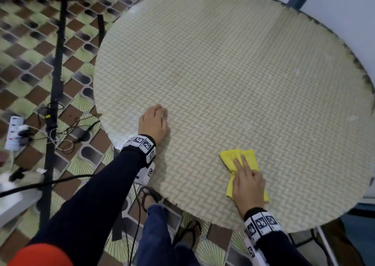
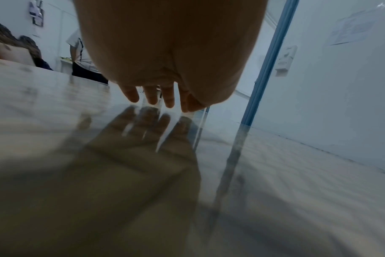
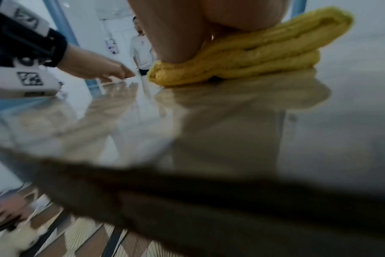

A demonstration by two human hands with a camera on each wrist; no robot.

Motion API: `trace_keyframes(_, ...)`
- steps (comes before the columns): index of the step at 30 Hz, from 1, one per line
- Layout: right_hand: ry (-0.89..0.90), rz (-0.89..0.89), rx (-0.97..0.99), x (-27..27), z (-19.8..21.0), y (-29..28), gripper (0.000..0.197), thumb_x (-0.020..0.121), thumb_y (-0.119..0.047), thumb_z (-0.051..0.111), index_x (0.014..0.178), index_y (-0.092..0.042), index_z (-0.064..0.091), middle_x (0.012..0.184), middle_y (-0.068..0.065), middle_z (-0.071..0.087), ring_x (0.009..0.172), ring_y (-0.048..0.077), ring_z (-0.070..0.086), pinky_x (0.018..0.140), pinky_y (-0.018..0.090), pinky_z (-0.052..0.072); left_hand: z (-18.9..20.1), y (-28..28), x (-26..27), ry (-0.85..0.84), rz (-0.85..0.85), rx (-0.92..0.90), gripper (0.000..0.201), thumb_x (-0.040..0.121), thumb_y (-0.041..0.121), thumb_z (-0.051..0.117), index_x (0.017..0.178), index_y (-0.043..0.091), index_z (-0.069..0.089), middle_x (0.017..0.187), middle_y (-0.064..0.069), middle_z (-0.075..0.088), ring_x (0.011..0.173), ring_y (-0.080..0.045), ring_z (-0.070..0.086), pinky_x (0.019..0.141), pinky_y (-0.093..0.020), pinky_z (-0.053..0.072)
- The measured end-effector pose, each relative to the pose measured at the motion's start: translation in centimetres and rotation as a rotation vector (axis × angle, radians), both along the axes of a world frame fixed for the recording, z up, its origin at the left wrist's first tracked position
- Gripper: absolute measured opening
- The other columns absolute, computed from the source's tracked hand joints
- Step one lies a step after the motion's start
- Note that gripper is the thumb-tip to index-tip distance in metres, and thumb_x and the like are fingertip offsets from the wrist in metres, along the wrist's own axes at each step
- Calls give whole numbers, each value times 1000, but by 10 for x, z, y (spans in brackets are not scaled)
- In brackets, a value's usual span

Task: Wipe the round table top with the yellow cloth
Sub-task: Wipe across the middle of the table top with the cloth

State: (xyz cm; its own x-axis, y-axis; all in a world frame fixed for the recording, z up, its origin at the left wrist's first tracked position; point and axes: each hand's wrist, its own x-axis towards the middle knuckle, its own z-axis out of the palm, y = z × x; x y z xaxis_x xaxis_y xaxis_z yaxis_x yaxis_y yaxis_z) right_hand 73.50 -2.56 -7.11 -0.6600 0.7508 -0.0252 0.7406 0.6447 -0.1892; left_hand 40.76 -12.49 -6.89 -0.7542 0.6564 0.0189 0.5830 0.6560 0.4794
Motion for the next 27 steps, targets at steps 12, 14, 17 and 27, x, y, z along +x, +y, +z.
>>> trace_keyframes(12,-142,-74,-402,-102,10,43,55,104,-22,26,154,-19,2,159,9,-18,146,31,-14,115,50,-7,4,-3,-17,-7,-65,-207,41,97,26,42,137,22,48,150,3,40,136,-21,34,105,-44,36)
trace_keyframes(14,-123,52,-412,-96,12,31,53,105,-21,24,154,-22,5,160,5,-15,147,26,-13,116,46,-8,4,-2,-18,2,-65,-239,40,97,27,41,136,22,49,148,2,41,135,-23,36,101,-44,38)
trace_keyframes(17,-62,209,-442,-59,16,20,52,105,-17,26,153,-27,11,159,-3,-10,146,16,-11,117,40,-7,3,-1,-20,11,-67,-266,40,97,31,40,136,21,49,146,1,44,131,-24,39,97,-44,41)
trace_keyframes(27,-195,-153,-383,-115,14,90,59,101,-7,31,154,-18,6,160,11,-13,147,32,-7,116,51,3,0,-1,-24,16,-90,-292,41,99,32,38,138,21,46,144,-1,45,129,-25,40,96,-42,43)
